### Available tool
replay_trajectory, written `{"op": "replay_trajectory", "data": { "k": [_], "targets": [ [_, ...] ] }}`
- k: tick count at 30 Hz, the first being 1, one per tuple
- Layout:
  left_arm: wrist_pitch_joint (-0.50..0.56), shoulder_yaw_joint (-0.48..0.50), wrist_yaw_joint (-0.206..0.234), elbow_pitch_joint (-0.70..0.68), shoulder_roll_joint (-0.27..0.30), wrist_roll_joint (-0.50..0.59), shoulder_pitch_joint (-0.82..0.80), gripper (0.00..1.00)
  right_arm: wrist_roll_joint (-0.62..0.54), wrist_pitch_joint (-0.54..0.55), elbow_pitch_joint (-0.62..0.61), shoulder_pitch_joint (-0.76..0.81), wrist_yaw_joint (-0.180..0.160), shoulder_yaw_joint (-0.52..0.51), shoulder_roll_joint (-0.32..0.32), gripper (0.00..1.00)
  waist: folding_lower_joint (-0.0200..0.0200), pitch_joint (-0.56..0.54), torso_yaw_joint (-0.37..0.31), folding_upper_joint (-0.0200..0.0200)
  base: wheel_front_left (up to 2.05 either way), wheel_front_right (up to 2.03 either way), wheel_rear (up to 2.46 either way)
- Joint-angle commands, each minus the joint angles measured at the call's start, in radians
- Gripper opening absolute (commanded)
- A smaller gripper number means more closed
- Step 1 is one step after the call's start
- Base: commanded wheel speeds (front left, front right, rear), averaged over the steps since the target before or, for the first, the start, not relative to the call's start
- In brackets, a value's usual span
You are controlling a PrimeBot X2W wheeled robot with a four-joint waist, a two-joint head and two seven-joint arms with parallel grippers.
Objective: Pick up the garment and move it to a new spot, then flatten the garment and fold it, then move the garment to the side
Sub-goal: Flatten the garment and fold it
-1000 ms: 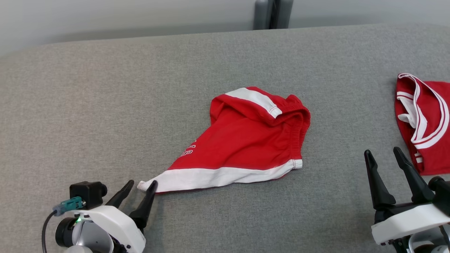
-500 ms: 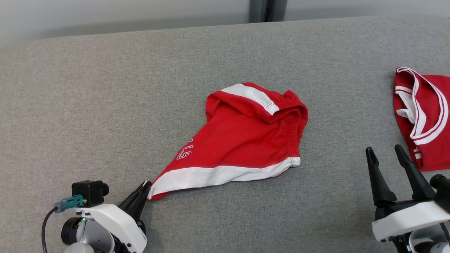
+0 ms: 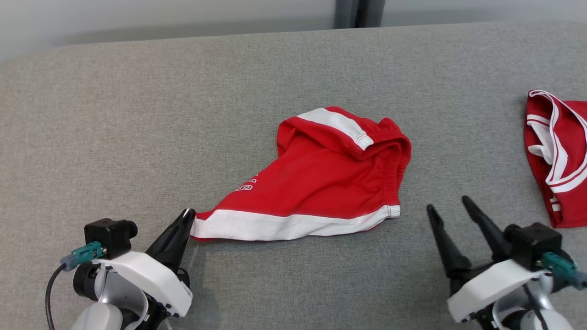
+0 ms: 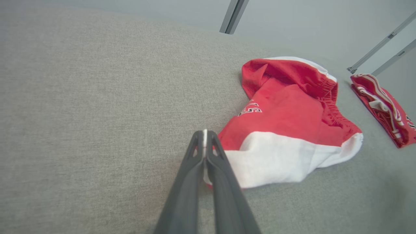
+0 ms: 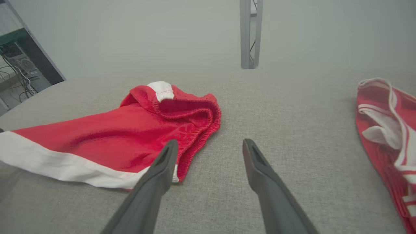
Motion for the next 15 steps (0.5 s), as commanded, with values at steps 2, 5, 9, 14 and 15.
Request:
{"op": "replay_trajectory", "data": {
  "k": [2, 5, 9, 14, 15],
  "targets": [
    [0.001, -0.002, 0.005, -0.01, 0.004, 0.009, -0.023, 0.0, 0.018, 0.004, 0.041, -0.028, 0.0, 0.059, -0.013, 1.0, 0.0, 0.008, 0.012, 0.0, 0.0, 0.0, 0.0],
    [-0.002, -0.007, 0.007, -0.015, -0.002, 0.01, -0.029, 0.0, 0.039, -0.005, 0.102, -0.06, 0.0, 0.127, -0.022, 1.0, 0.0, 0.016, 0.023, 0.0, 0.0, 0.0, 0.0],
    [-0.006, -0.011, 0.005, -0.014, -0.005, 0.009, -0.034, 0.0, 0.054, -0.018, 0.164, -0.1, 0.0, 0.166, -0.028, 1.0, 0.0, 0.024, 0.033, 0.0, 0.0, 0.0, 0.0],
    [-0.018, -0.017, 0.003, -0.014, -0.009, 0.013, -0.041, 0.0, 0.061, -0.029, 0.26, -0.155, 0.0, 0.196, -0.042, 1.0, 0.0, 0.032, 0.045, 0.0, 0.0, 0.0, 0.0],
    [-0.02, -0.018, 0.004, -0.015, -0.01, 0.015, -0.042, 0.0, 0.061, -0.033, 0.271, -0.164, 0.0, 0.201, -0.045, 0.68, 0.0, 0.034, 0.047, 0.0, 0.0, 0.0, 0.0]
  ]
}}
